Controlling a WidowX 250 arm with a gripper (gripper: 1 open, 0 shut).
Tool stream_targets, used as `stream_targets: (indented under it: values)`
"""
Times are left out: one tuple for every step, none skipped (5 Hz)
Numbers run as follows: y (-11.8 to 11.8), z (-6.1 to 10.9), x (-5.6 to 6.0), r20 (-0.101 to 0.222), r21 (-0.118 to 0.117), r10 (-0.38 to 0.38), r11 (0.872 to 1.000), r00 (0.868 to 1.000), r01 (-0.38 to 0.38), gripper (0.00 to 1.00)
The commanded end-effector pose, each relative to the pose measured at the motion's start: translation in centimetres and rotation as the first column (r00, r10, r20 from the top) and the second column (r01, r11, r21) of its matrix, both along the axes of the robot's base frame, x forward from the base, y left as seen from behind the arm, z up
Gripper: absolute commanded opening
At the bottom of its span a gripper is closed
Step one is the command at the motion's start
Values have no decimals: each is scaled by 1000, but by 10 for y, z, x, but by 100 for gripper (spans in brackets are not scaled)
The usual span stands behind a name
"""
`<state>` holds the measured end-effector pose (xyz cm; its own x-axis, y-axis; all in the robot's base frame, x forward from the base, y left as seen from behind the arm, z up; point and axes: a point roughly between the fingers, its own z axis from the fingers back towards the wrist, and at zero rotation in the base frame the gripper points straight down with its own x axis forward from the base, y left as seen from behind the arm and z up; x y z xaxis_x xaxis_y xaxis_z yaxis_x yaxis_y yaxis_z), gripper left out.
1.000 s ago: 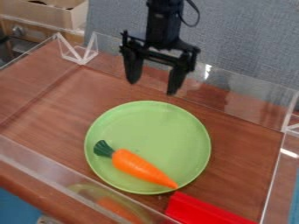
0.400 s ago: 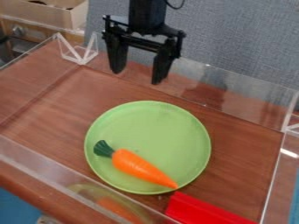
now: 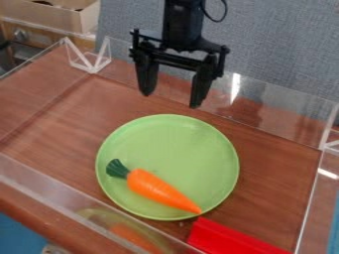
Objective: Move the carrot from the green plate to the table
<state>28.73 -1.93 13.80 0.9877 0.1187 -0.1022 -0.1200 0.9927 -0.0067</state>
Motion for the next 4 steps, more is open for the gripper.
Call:
stream_targets:
  values:
    - [12,12,0,75,5,-84,996,994,84,100]
    - [28,9,1,94,20,-126,992,988,124,100]
    - [23,6,8,114,21,-140,990,983,139,100]
    - [15,2,10,121,22,-159,987,980,157,100]
